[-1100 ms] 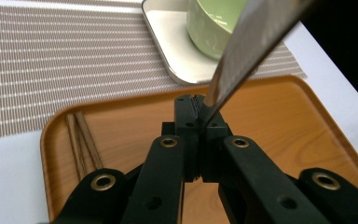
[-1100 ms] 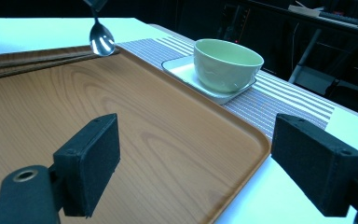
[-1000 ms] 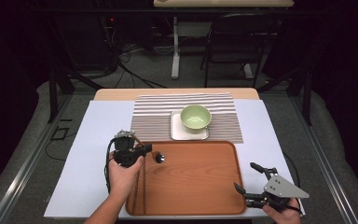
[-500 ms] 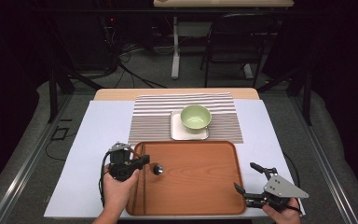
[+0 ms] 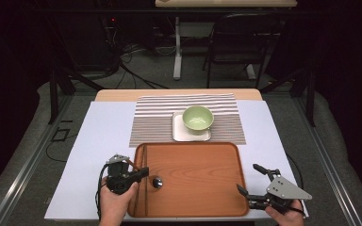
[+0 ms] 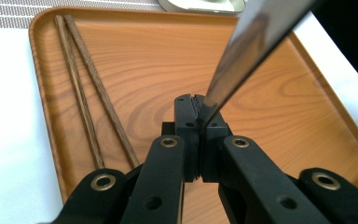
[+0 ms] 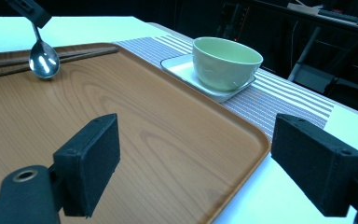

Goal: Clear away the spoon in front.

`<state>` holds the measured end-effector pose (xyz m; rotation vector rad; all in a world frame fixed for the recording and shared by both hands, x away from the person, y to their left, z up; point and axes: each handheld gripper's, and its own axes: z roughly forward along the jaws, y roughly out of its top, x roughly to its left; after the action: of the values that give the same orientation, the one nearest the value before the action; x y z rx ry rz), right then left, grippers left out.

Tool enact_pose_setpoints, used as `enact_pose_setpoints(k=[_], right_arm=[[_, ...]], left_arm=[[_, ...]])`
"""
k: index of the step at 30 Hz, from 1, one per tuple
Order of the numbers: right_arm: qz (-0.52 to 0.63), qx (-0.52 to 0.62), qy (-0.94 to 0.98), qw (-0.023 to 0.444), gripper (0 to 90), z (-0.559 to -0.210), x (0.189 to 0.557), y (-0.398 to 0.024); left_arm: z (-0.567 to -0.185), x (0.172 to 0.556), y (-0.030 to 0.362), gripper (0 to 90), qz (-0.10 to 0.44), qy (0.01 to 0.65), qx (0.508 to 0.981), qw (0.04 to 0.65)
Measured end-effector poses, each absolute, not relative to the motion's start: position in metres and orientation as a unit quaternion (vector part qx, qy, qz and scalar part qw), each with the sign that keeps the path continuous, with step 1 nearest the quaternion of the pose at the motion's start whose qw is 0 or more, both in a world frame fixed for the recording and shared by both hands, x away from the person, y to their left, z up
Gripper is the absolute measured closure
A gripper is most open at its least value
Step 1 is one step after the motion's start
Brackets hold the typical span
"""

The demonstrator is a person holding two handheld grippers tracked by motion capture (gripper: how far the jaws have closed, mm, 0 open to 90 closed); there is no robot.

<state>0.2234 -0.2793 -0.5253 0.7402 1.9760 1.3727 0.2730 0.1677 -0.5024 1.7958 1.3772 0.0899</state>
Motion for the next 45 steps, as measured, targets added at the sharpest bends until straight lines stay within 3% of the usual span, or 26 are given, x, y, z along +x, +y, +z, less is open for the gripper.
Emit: enact_pose_setpoints(k=[17, 35, 45], right_arm=[[0.518, 0.28, 0.747, 0.307, 15.3, -0.525, 0.223, -0.279], [0.519, 0.28, 0.747, 0.307, 15.3, -0.525, 0.224, -0.28], [0.519, 0.28, 0.747, 0.307, 15.3, -0.525, 0.223, -0.28]], left_arm=[[-0.503, 0.275, 0.169, 89.2, 0.001, 0.553, 0.736, 0.39], [-0.504, 0.309, 0.164, 83.8, -0.016, 0.55, 0.758, 0.35], [-0.5, 0.314, 0.164, 86.8, -0.026, 0.543, 0.763, 0.349]])
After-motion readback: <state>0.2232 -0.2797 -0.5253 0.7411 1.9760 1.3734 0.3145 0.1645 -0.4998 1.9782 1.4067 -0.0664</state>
